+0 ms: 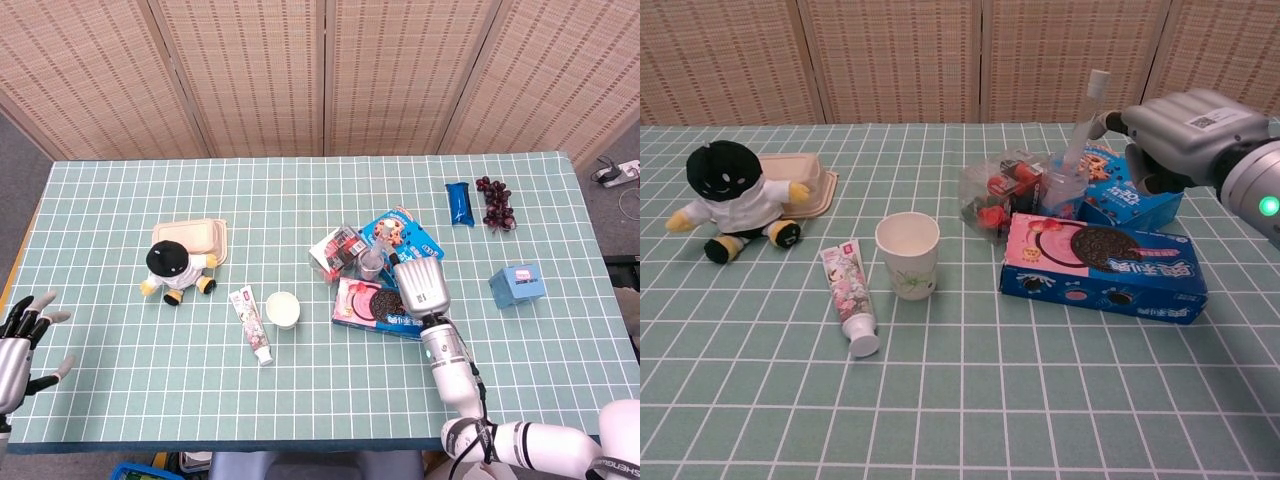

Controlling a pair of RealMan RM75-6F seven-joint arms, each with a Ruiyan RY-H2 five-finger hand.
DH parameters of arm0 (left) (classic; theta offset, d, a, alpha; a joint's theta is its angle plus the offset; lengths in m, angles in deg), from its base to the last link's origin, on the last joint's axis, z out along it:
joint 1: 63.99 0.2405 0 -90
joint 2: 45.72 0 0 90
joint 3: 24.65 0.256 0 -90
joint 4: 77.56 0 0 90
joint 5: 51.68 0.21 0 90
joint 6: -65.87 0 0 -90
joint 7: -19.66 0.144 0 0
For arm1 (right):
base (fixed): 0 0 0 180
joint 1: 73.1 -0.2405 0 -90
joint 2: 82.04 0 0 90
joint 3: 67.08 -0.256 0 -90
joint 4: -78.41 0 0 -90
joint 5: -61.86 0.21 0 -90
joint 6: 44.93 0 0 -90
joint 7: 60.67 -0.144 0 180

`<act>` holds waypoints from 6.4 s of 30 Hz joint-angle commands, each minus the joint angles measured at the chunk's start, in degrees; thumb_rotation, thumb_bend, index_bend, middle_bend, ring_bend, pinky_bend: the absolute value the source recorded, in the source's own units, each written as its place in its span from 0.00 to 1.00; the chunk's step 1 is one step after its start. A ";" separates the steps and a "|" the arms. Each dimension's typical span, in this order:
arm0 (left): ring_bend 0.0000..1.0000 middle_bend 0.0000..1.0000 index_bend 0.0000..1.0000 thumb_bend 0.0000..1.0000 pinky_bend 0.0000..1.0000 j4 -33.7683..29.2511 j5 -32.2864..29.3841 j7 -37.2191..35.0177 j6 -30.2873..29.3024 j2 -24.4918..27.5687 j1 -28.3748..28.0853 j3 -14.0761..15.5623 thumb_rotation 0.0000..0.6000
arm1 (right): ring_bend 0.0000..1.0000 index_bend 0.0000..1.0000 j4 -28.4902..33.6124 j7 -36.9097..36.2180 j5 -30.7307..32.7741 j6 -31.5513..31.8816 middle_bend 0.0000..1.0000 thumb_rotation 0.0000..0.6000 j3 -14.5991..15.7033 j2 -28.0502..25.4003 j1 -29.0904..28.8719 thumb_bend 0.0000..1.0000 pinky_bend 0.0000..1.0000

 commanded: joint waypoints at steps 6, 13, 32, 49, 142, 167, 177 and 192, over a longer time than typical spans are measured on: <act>0.08 0.14 0.36 0.27 0.30 -0.15 -0.61 0.24 0.32 0.10 0.02 -0.09 1.00 | 1.00 0.16 0.65 0.37 -0.35 0.33 1.00 1.00 -0.20 0.26 -0.70 0.84 1.00; 0.08 0.14 0.36 0.27 0.30 -0.23 -0.67 0.25 0.39 0.19 0.02 -0.12 1.00 | 1.00 0.16 1.15 0.65 -0.08 0.66 1.00 1.00 -0.80 0.17 -1.35 0.84 1.00; 0.08 0.14 0.36 0.27 0.30 -0.21 -0.47 0.54 0.76 0.16 -0.11 0.06 1.00 | 1.00 0.16 6.93 -14.26 -7.68 3.65 1.00 1.00 0.79 -6.46 3.71 0.26 1.00; 0.08 0.14 0.36 0.27 0.30 -0.26 -0.30 0.36 1.06 0.31 -0.23 0.21 1.00 | 1.00 0.29 -1.16 -38.08 -2.77 0.79 1.00 1.00 -8.71 -1.79 4.45 0.13 1.00; 0.08 0.14 0.36 0.27 0.30 -1.01 1.07 0.57 -0.24 0.78 0.39 0.50 1.00 | 1.00 0.73 20.38 -59.36 -14.80 -3.13 1.00 1.00 -7.74 -7.99 5.36 0.62 1.00; 0.08 0.14 0.36 0.27 0.30 -1.14 1.44 0.47 -0.62 0.91 0.58 0.62 1.00 | 1.00 0.74 23.23 -69.27 -20.43 -8.99 1.00 1.00 -3.84 -15.93 5.76 0.70 1.00; 0.08 0.14 0.36 0.27 0.30 -1.25 1.43 0.66 -0.72 0.85 0.64 0.60 1.00 | 1.00 0.74 16.97 -49.60 -23.03 -4.92 1.00 1.00 -1.12 -15.04 6.30 0.71 1.00; 0.08 0.14 0.36 0.27 0.30 -1.31 1.46 0.48 -0.83 0.97 0.68 0.55 1.00 | 1.00 0.74 19.99 -55.45 -19.27 -6.03 1.00 1.00 -1.98 -13.04 6.67 0.73 1.00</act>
